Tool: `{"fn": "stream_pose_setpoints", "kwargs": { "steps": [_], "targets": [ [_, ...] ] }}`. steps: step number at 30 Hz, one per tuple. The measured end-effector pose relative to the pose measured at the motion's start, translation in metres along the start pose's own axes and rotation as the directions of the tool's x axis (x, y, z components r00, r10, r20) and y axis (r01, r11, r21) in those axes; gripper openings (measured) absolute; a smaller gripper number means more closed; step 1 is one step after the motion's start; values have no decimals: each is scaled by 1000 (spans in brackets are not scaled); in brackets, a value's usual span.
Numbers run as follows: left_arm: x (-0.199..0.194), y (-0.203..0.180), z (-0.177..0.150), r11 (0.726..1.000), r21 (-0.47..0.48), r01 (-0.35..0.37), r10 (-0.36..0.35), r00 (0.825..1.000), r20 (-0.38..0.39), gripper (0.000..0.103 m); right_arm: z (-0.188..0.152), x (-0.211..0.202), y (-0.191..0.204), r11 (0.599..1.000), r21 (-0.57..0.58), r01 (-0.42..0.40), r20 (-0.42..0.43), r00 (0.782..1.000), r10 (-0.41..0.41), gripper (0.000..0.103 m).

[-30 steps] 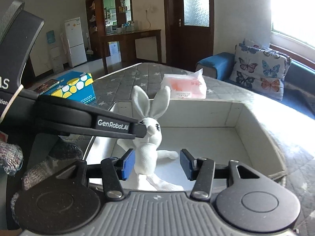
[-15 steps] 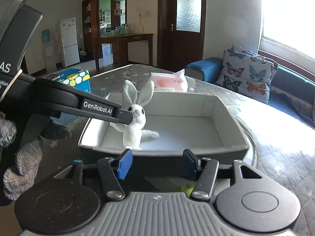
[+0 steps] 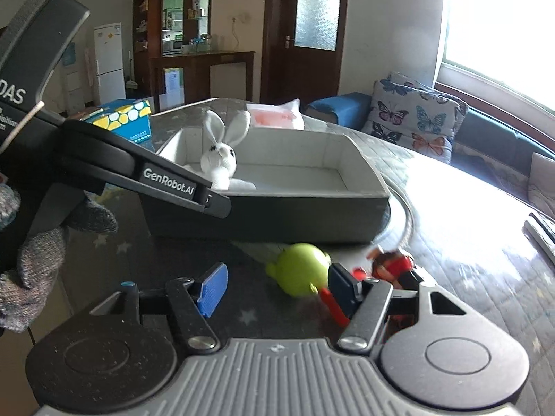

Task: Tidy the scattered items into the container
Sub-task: 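Move the left gripper back toward the tan peanut toy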

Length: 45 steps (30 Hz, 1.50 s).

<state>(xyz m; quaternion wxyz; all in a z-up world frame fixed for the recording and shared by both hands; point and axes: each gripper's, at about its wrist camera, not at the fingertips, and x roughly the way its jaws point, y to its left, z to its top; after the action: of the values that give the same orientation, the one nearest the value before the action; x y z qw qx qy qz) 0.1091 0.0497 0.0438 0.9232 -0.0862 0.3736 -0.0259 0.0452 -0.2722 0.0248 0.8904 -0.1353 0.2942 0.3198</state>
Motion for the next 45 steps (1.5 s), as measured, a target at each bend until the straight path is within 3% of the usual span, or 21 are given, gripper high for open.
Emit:
{"fn": "stream_pose_setpoints", "kwargs": {
  "steps": [22, 45],
  "targets": [
    [-7, -48, -42, 997, 48, 67, -64, 995, -71, 32, -33, -34, -11, 996, 42, 75, -15, 997, -74, 72],
    [2, -59, -56, 993, 17, 117, -114, 985, -132, 32, -66, -44, -28, 987, 108, 116, -40, 993, -113, 77]
  ]
}}
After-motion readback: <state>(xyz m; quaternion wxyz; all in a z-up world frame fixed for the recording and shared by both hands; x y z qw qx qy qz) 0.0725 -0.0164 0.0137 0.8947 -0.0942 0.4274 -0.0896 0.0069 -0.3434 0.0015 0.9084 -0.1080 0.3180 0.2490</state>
